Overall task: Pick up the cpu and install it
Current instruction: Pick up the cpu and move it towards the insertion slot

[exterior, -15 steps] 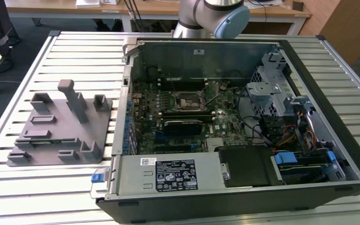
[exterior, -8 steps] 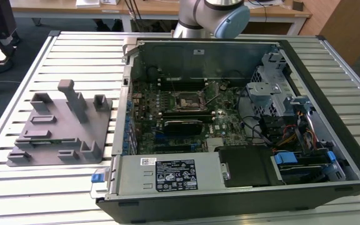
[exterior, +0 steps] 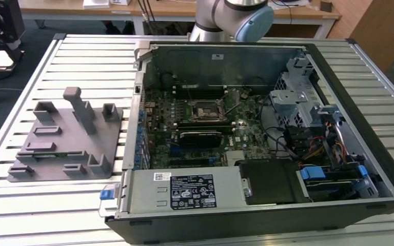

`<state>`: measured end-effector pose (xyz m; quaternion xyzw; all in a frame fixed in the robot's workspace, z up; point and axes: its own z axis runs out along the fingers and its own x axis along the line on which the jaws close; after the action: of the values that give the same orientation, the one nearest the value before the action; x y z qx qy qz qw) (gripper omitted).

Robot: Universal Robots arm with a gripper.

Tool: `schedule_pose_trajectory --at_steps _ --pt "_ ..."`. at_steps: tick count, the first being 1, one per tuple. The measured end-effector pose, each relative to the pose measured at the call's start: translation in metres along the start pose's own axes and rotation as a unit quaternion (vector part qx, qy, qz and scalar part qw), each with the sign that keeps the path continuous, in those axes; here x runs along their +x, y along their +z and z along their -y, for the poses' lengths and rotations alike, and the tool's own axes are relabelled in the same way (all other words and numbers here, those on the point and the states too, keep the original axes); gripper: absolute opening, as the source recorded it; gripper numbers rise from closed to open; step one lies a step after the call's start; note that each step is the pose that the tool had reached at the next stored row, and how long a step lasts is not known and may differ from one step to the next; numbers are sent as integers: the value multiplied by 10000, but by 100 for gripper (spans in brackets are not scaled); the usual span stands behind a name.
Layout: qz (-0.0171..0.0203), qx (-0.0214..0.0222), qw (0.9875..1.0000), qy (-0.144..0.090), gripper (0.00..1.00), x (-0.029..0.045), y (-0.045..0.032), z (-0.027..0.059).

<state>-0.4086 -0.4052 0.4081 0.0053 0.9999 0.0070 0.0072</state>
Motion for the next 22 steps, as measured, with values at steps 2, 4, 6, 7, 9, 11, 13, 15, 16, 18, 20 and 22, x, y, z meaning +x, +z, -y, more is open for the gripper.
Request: schedule_pose_trajectory --at_steps 2,4,6,7,9,11,13,15,16,18,20,22 --pt "0 0 10000 0 54 -25 0 0" --pt "-1 0 10000 0 54 -50 0 0" --pt "0 0 10000 0 54 -76 1 -1" --pt "0 0 10000 0 54 -89 1 -1" --pt "0 0 10000 0 54 -114 1 -1" --pt "-1 0 10000 0 54 -138 1 -1" --pt "-1 0 10000 0 54 -167 2 -2" --pt "-1 0 10000 0 54 -196 2 -2" --pt "-1 1 10000 0 54 -211 2 -2" --pt "0 0 10000 0 54 -236 3 -2" --pt "0 0 10000 0 54 -262 3 -3" --pt "-1 0 10000 0 54 -289 4 -3"
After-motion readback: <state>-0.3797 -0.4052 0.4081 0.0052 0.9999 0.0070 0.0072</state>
